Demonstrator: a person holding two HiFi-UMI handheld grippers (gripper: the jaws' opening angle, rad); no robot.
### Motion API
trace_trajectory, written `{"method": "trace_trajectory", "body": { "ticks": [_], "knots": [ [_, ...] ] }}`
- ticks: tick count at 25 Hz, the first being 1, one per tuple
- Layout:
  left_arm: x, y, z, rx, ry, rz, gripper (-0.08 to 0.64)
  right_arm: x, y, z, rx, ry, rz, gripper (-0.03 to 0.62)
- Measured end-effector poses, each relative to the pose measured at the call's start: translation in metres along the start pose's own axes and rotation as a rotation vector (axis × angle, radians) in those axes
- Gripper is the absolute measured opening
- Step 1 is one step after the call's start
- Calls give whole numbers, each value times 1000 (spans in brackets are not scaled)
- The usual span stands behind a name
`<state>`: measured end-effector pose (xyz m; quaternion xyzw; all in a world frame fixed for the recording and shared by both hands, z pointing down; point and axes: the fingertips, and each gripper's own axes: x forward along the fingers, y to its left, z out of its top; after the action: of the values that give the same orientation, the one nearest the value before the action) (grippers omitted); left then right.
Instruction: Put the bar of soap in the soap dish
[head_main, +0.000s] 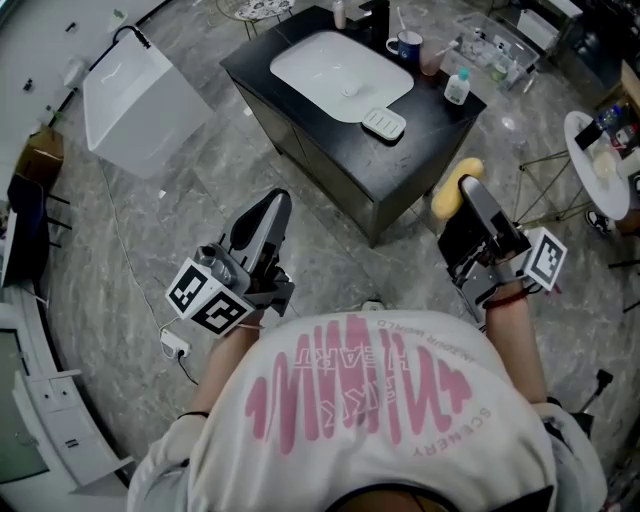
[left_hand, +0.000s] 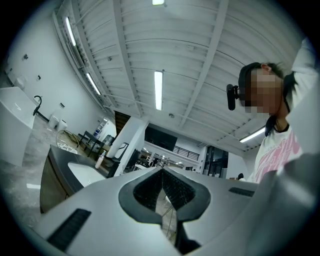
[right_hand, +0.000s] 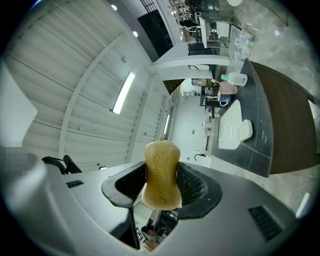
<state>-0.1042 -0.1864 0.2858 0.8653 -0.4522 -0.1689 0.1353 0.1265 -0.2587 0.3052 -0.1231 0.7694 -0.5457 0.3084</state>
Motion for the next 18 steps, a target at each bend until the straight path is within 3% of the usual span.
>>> {"method": "trace_trajectory", "body": {
  "ticks": [9, 18],
  "knots": [
    [38, 15, -5, -8, -22, 11, 9, 9, -16, 41, -8, 4, -2, 193],
    [55, 30, -13, -23, -24, 12, 9, 13, -29, 53, -3, 1, -15, 193]
  ]
}}
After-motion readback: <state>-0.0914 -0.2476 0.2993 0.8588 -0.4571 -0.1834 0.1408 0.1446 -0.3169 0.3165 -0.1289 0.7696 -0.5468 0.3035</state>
